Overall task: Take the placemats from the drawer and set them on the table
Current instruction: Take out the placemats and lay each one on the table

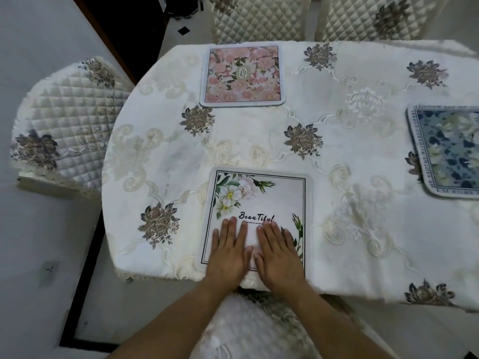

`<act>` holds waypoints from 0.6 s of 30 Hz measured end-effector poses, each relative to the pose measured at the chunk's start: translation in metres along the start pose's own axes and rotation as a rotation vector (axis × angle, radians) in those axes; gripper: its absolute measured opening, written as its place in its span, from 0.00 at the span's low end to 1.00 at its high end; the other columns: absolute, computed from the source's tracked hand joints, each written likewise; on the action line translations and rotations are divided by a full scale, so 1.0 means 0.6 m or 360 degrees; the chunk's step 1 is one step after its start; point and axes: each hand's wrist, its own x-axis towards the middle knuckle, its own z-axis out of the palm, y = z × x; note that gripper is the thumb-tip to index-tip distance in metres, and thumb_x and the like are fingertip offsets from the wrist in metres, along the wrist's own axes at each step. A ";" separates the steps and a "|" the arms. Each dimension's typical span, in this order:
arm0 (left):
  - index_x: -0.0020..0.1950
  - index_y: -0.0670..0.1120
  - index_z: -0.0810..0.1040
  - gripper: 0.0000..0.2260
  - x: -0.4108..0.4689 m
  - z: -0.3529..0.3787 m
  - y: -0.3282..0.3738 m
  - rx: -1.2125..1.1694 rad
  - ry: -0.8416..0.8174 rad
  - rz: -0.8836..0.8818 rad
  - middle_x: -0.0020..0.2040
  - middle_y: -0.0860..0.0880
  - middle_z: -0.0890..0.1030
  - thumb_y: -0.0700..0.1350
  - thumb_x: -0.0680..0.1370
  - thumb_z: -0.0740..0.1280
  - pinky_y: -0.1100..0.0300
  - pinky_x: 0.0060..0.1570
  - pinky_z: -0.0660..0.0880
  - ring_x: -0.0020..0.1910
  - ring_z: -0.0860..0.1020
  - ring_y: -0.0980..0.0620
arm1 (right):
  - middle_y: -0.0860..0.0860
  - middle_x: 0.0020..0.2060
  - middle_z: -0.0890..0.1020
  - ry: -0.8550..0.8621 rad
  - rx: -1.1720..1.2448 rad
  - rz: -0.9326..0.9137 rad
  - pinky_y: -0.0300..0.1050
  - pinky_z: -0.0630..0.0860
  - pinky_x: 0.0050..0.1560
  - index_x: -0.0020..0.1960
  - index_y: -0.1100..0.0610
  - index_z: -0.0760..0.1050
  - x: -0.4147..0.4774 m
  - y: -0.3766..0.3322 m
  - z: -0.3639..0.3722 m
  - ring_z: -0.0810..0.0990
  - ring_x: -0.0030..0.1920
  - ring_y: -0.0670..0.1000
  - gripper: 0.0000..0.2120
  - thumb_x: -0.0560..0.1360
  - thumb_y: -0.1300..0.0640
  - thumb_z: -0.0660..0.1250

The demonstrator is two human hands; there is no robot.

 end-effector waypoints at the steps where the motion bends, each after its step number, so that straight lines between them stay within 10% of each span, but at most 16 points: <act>1: 0.79 0.46 0.49 0.29 -0.002 -0.003 -0.005 -0.0010 -0.0004 0.0007 0.79 0.41 0.51 0.57 0.82 0.47 0.44 0.74 0.46 0.78 0.46 0.42 | 0.56 0.77 0.59 0.0000 0.0016 0.0032 0.57 0.53 0.76 0.78 0.59 0.57 -0.004 0.010 -0.003 0.53 0.79 0.55 0.30 0.80 0.45 0.53; 18: 0.78 0.37 0.48 0.30 0.240 -0.101 0.034 -0.0022 -0.0066 0.0283 0.79 0.38 0.49 0.50 0.82 0.54 0.47 0.77 0.45 0.78 0.46 0.39 | 0.56 0.79 0.48 -0.0299 0.0170 0.0142 0.55 0.45 0.77 0.79 0.60 0.45 0.201 0.063 -0.117 0.45 0.79 0.55 0.32 0.81 0.49 0.51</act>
